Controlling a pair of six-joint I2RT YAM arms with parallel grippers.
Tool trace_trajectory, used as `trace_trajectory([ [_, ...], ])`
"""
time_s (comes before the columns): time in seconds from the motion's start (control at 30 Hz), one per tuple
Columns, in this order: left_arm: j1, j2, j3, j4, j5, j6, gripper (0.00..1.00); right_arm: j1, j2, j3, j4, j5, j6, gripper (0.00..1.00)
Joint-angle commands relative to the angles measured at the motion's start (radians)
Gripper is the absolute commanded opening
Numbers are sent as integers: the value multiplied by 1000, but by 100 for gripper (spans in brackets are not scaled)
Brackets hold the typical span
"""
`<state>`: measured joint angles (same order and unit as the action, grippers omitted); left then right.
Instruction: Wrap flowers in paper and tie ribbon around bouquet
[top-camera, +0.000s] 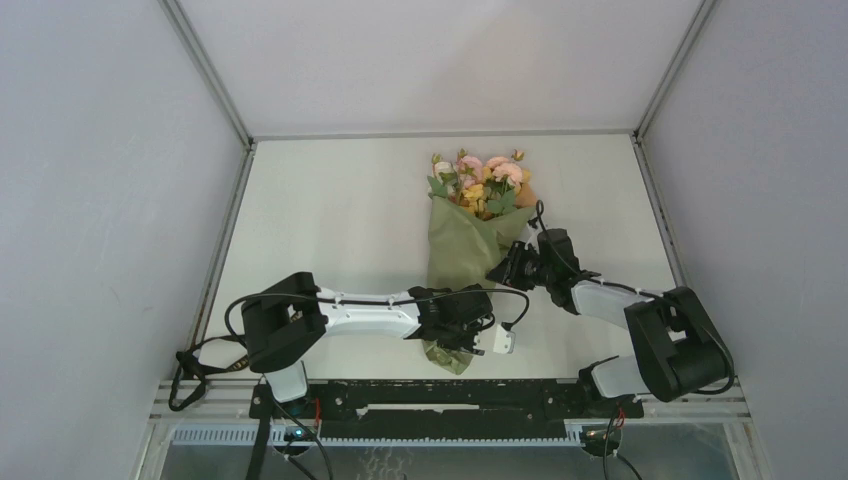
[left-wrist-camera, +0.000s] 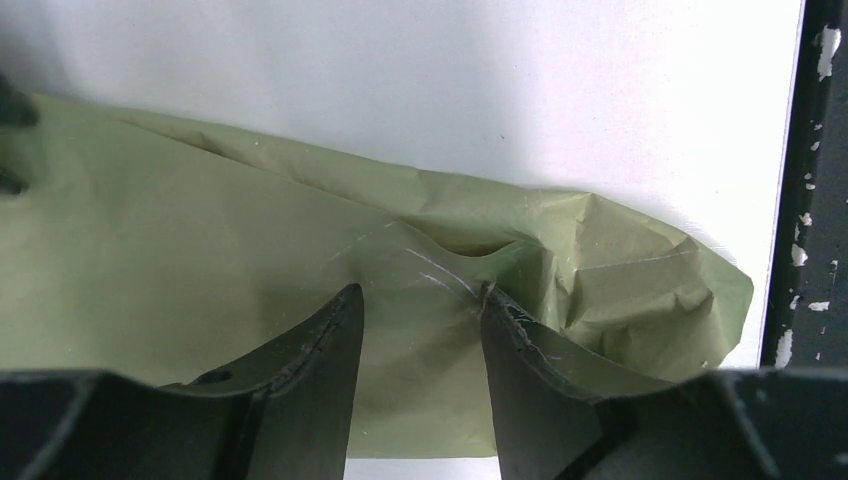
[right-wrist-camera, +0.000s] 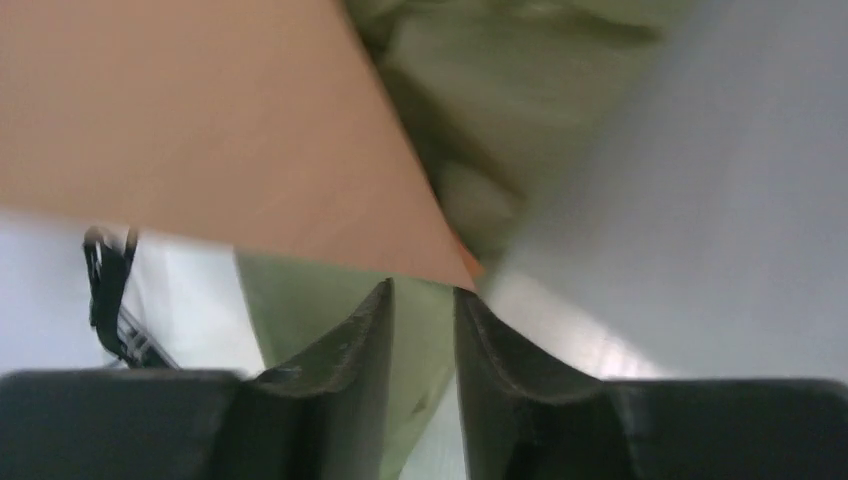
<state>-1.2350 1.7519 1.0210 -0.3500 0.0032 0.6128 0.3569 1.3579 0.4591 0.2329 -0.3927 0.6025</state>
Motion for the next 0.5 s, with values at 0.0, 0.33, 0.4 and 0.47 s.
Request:
trace_trajectory([
  [0.0,-13,69,-69,-52,88,-18,53,-24,24,12,-19,30,52,46],
  [0.33,-12,65,-67,-55,94,-16,54,-39,107,12,9,-3,108,80],
  [0.4,-12,62,-67,-56,95,-15,53,-49,169,12,55,-19,124,80],
  [0.47,-12,61,-68,-56,91,-12,54,-57,222,12,102,-35,138,80],
])
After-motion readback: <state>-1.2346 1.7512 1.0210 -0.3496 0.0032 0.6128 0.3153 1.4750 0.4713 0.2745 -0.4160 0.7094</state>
